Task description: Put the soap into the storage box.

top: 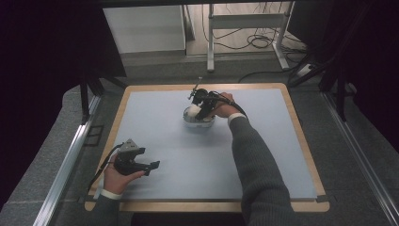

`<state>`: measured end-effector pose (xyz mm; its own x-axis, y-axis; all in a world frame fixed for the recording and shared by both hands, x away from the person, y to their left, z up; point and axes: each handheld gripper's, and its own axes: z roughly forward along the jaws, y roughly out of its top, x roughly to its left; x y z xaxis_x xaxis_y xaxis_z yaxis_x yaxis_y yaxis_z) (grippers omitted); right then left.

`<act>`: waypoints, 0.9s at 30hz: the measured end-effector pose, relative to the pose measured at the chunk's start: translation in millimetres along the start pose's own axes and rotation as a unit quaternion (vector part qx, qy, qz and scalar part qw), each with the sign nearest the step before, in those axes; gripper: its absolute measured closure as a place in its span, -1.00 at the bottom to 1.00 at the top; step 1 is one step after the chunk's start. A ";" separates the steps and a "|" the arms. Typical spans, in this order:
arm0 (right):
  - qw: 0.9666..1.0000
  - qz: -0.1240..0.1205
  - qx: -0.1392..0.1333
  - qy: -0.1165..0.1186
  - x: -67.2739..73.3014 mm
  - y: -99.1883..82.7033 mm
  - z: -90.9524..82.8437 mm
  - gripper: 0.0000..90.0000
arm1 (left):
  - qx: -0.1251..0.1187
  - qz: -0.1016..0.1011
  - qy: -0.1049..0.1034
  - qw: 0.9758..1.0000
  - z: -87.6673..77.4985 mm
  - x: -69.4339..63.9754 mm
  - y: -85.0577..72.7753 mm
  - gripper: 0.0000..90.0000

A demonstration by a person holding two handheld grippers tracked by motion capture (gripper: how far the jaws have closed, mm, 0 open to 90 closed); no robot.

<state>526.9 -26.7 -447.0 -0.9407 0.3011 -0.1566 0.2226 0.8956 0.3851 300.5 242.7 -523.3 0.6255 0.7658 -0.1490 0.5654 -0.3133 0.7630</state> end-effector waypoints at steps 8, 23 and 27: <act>1.000 -0.010 0.010 -0.004 -0.5 0.0 6.2 0.09 | 0.001 0.001 0.000 1.000 0.4 -0.1 -0.1 -0.76; 1.000 0.005 -0.010 -0.007 0.3 0.6 -0.6 -0.07 | 0.003 0.002 -0.001 1.000 1.3 -0.9 -0.2 -0.75; 0.998 0.043 -0.040 -0.018 0.3 -2.2 -7.2 -0.18 | 0.005 0.004 -0.001 1.000 1.9 -0.8 -0.3 -0.75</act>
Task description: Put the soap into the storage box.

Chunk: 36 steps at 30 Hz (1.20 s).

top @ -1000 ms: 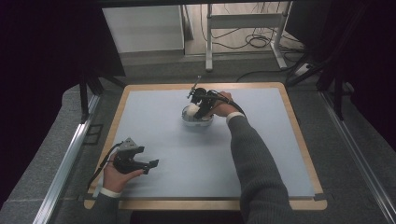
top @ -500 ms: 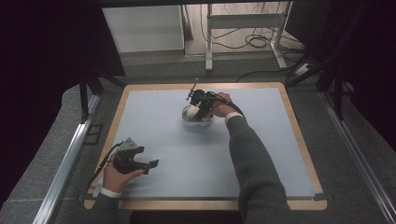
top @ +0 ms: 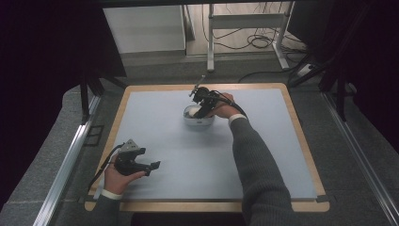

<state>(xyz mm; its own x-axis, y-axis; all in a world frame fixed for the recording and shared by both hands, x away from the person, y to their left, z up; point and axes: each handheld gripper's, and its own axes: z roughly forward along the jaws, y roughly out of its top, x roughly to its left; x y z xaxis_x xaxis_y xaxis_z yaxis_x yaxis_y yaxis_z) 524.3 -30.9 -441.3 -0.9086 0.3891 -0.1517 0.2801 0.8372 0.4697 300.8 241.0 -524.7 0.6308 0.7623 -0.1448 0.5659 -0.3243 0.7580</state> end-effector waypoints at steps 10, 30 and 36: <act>0.998 0.032 -0.050 -0.011 15.5 -8.7 -23.1 -0.24 | 0.002 0.001 0.002 1.000 1.1 0.3 0.4 -0.75; 0.988 0.096 -0.115 -0.045 40.1 -99.7 -63.4 -0.25 | -0.001 -0.003 0.010 1.000 -1.4 1.0 0.6 -0.75; 0.983 0.111 -0.134 -0.052 48.0 -131.0 -75.8 -0.25 | -0.001 -0.003 0.011 1.000 -2.5 1.6 0.6 -0.75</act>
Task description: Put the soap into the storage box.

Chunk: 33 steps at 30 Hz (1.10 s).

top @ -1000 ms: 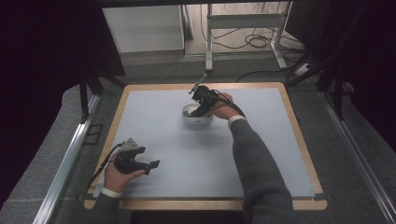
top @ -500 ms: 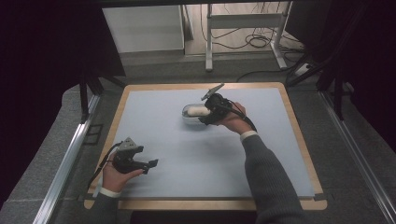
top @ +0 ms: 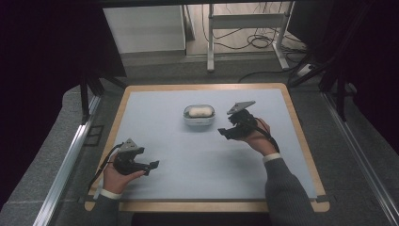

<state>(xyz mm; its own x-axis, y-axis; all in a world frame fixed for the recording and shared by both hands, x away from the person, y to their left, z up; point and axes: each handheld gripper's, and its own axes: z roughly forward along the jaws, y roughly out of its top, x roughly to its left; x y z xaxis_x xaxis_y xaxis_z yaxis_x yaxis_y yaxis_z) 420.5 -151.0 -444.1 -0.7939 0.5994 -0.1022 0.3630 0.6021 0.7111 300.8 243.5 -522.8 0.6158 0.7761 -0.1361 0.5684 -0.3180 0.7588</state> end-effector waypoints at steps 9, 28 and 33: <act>0.999 0.040 -0.027 -0.022 4.2 -49.2 -24.9 -0.27 | -0.001 0.000 0.003 1.000 -0.9 0.4 0.1 -0.75; 0.995 0.081 -0.048 -0.046 1.2 -86.3 -42.5 -0.29 | -0.004 0.000 0.008 1.000 -3.9 1.7 0.6 -0.75; 0.994 0.085 -0.044 -0.048 -0.1 -89.2 -37.8 -0.29 | -0.002 0.003 0.011 1.000 -3.0 1.3 0.5 -0.75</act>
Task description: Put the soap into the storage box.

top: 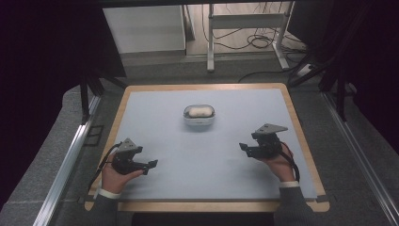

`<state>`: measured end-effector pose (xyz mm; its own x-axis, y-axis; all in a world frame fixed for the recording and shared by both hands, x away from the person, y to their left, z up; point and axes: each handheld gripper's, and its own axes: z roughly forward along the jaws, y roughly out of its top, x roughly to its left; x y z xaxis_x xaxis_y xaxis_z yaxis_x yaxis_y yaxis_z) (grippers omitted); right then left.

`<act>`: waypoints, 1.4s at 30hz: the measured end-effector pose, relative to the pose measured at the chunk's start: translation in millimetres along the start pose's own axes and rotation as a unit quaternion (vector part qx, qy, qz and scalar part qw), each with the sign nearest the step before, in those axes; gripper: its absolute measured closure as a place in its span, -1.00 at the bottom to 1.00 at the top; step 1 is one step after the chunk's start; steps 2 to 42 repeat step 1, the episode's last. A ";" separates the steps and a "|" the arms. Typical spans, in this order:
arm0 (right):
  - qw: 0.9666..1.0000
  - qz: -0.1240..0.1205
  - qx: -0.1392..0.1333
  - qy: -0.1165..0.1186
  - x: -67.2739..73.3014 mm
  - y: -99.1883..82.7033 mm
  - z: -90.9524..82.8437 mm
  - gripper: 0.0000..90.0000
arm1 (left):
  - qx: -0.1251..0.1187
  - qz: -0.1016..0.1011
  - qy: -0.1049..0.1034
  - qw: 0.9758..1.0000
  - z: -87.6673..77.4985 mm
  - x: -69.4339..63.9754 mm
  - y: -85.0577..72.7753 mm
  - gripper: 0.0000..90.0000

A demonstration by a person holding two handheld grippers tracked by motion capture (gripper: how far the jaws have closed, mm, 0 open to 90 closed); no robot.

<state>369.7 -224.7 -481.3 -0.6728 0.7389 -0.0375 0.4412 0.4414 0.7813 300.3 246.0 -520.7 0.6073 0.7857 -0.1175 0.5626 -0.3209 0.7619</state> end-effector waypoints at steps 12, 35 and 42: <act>1.000 0.000 -0.001 -0.001 -0.1 -0.2 0.2 -0.30 | 0.000 0.000 -0.001 1.000 0.1 -0.1 0.1 -0.75; 1.000 0.000 -0.001 -0.001 -0.1 -0.2 0.2 -0.30 | 0.000 0.000 -0.001 1.000 0.1 -0.1 0.1 -0.75; 1.000 0.000 -0.001 -0.001 -0.1 -0.2 0.2 -0.30 | 0.000 0.000 -0.001 1.000 0.1 -0.1 0.1 -0.75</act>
